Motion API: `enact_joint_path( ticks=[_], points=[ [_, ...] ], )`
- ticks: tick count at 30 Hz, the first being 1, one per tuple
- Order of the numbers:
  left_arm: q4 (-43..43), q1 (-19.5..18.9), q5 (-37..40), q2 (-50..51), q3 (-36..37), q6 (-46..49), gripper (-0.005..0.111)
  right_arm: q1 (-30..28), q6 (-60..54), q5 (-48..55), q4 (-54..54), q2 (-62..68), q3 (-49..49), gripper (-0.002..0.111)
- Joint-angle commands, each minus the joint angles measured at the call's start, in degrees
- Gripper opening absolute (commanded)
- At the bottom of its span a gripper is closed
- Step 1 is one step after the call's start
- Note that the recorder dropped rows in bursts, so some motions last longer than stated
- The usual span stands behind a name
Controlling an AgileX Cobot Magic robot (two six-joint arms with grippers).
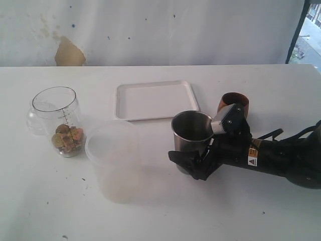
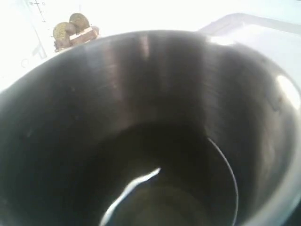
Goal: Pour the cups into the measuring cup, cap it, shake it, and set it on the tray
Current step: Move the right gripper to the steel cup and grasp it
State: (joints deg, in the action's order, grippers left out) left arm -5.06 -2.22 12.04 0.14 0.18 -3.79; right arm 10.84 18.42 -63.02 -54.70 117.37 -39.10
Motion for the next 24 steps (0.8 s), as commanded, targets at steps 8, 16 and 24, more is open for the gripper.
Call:
enact_joint_path(
  ticks=[8,16,24],
  points=[
    [0.1,0.0,-0.5,-0.1,-0.2,-0.2,0.0,0.7,-3.5,-0.4,-0.3,0.1,-0.2,0.105],
    [0.1,0.0,-0.5,-0.1,-0.2,-0.2,0.0,2.3,-5.8,0.1,4.1,0.1,-0.2,0.105],
    [0.1,0.0,-0.5,-0.1,-0.2,-0.2,0.0,2.3,-5.8,0.1,4.1,0.1,-0.2,0.105]
  ],
)
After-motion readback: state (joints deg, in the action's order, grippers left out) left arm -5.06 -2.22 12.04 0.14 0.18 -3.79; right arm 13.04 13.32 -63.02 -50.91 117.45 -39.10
